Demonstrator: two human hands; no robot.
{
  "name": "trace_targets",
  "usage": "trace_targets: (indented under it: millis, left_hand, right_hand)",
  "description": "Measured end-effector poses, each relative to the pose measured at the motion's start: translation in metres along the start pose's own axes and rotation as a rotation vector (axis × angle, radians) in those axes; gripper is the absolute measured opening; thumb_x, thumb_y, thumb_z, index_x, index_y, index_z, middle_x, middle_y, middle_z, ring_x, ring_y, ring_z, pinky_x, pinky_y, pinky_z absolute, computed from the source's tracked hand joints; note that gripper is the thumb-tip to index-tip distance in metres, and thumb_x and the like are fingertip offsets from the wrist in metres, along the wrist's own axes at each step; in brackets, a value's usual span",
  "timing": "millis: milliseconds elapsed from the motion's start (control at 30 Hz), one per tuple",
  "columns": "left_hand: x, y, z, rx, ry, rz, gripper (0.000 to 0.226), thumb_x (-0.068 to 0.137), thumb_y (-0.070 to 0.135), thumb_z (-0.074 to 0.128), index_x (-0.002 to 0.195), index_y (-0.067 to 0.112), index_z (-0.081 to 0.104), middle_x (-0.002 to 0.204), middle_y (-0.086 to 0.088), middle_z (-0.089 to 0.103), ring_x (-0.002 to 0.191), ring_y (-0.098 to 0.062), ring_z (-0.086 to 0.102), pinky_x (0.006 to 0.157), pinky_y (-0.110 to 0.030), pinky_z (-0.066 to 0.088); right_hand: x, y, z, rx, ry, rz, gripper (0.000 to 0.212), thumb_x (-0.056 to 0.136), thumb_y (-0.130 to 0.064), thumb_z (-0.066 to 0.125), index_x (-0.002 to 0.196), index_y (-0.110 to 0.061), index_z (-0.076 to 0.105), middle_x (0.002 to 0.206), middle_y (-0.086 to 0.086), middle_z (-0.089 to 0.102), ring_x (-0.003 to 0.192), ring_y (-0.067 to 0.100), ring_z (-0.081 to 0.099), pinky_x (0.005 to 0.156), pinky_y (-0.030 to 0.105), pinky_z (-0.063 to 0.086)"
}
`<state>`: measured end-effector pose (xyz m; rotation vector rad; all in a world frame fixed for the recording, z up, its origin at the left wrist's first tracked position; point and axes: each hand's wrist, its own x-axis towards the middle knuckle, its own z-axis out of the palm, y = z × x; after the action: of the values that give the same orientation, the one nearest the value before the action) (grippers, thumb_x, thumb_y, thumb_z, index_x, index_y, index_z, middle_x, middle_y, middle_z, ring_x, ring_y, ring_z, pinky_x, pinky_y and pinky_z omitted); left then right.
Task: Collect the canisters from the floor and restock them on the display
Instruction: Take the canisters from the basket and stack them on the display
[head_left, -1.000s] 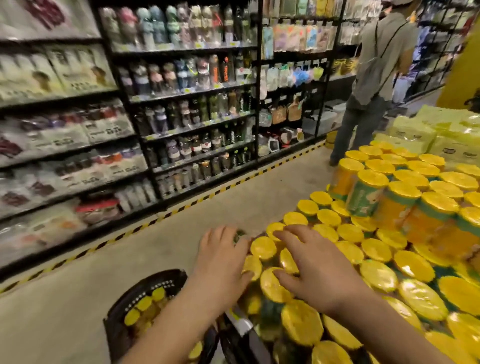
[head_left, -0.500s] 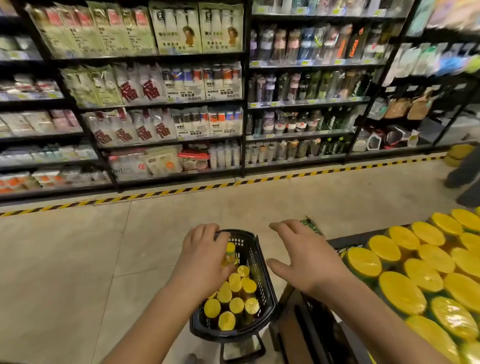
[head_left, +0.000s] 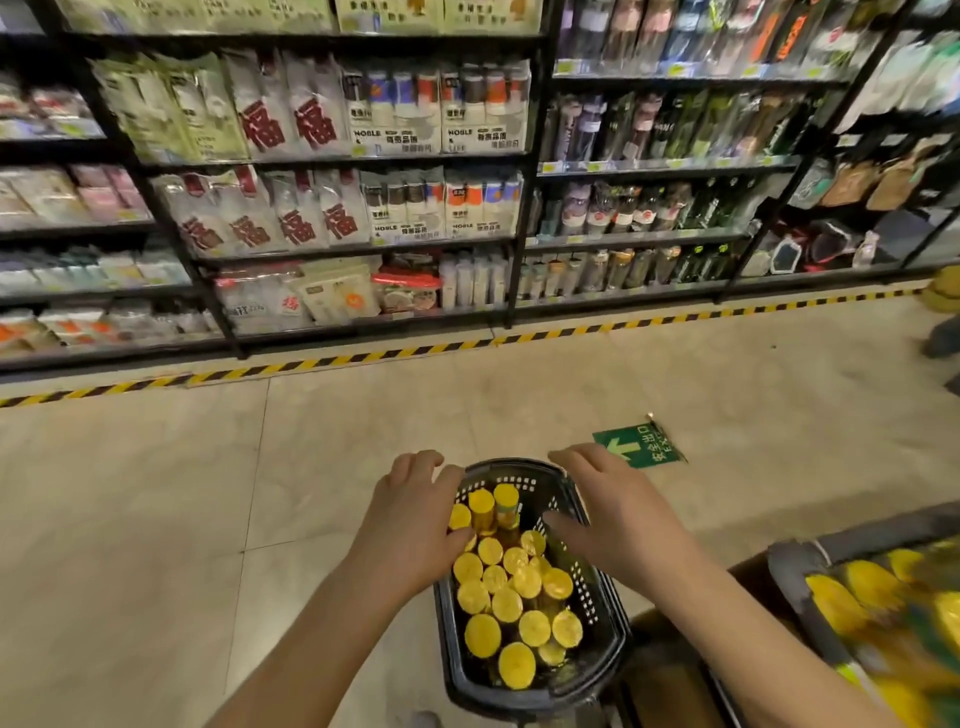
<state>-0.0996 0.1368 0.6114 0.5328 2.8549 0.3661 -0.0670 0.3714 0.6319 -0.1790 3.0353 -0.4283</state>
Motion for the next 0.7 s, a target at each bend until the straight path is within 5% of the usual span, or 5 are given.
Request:
trace_targets:
  millis: [367, 700]
  left_hand:
    - [0.082, -0.016, 0.049, -0.061, -0.079, -0.017, 0.060, 0.094, 0.043, 0.057, 0.149, 0.027, 0.038, 0.150, 0.004, 0.033, 0.140, -0.018, 0.028, 0.108, -0.030, 0.036]
    - [0.163, -0.056, 0.185, -0.071, -0.146, -0.093, 0.062, 0.093, 0.040, 0.062, 0.149, 0.023, 0.041, 0.150, 0.000, 0.036, 0.137, -0.021, 0.034, 0.105, -0.032, 0.041]
  right_hand:
    - [0.083, 0.054, 0.057, 0.050, -0.037, 0.008, 0.058, 0.088, -0.048, 0.065, 0.139, -0.023, 0.055, 0.131, -0.001, 0.059, 0.113, 0.022, 0.061, 0.091, 0.036, 0.053]
    - [0.155, 0.138, 0.189, 0.087, -0.038, -0.006, 0.056, 0.079, -0.031, 0.080, 0.129, -0.016, 0.063, 0.124, 0.006, 0.064, 0.108, 0.030, 0.064, 0.088, 0.042, 0.054]
